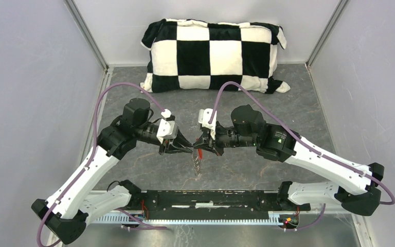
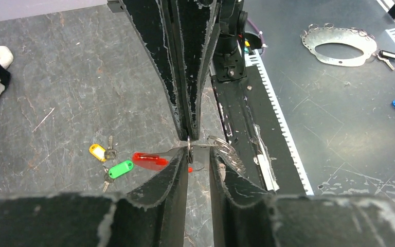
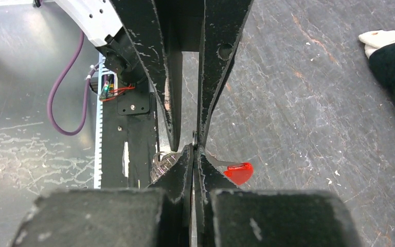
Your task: Put the keys on the keyring
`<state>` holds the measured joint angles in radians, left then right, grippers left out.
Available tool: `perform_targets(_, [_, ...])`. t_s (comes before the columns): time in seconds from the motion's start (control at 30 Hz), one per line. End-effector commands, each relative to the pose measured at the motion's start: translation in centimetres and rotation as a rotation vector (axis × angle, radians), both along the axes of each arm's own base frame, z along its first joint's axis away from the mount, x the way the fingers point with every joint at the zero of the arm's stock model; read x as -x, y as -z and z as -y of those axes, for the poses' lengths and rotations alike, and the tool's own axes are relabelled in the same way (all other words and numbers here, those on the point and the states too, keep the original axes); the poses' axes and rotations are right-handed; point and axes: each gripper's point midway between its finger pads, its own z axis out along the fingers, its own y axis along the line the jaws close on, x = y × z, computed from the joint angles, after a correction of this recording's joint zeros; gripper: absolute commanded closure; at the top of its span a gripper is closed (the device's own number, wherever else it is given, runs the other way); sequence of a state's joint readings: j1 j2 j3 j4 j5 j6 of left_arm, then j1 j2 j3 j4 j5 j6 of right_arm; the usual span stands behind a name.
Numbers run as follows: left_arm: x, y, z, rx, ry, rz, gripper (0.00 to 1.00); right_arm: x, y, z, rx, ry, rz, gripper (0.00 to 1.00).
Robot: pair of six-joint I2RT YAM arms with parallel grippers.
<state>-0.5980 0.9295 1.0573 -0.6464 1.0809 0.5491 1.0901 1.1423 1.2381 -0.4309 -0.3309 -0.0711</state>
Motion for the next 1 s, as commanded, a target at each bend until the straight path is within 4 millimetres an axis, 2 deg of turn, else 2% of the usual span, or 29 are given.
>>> perform_targets(0.0, [0.2,-1.8,0.2,0.04,0.035,0.067,0.76,-0.3,-2.3,-0.1,-0.031,-0.01,0.042,0.99])
perform_targets(0.13, [0.2,-1.4,0.2,0.038,0.039,0.074,0.93,0.0,-2.4,-0.4,-0.028,-0.03,0.037,1.0])
perform_targets(0.2, [0.3,-1.3,0.2,0.038,0.045,0.073,0.97,0.0,-2.3,-0.5,-0.02,-0.036,0.033,1.0])
perform_targets(0.3, [0.4,-1.2,0.2,0.044,0.056,0.085,0.98,0.0,-2.4,-0.7,-0.028,-0.044,0.033,0.97])
perform_targets(0.4, [0.6,-1.2,0.1,0.06,0.078,0.143,0.98,0.1,-4.1,-0.6,-0.11,-0.036,0.069,0.8])
perform_targets(0.43, [0.9,-1.3,-0.1,0.073,0.093,0.176,0.98,0.0,-5.0,-0.1,-0.156,-0.018,0.094,0.71])
perform_targets(0.5, [1.6,-1.4,-0.4,0.112,0.137,0.279,0.98,0.2,-6.4,1.1,-0.271,0.005,0.161,0.58])
perform_targets(0.6, [2.3,-2.1,-0.5,0.179,0.163,0.372,0.98,-0.1,-6.8,2.8,-0.39,0.072,0.216,0.45])
perform_targets(0.73, [2.5,-3.5,-0.3,0.238,0.159,0.371,0.98,0.6,-6.6,3.8,-0.495,0.072,0.242,0.45])
perform_targets(0.83, [2.8,-4.2,0.0,0.262,0.165,0.301,0.98,1.6,-6.3,4.3,-0.579,0.038,0.257,0.45])
perform_targets(0.97, [2.7,-5.1,0.4,0.291,0.16,0.238,0.98,2.5,-5.5,3.7,-0.599,-0.024,0.251,0.45])
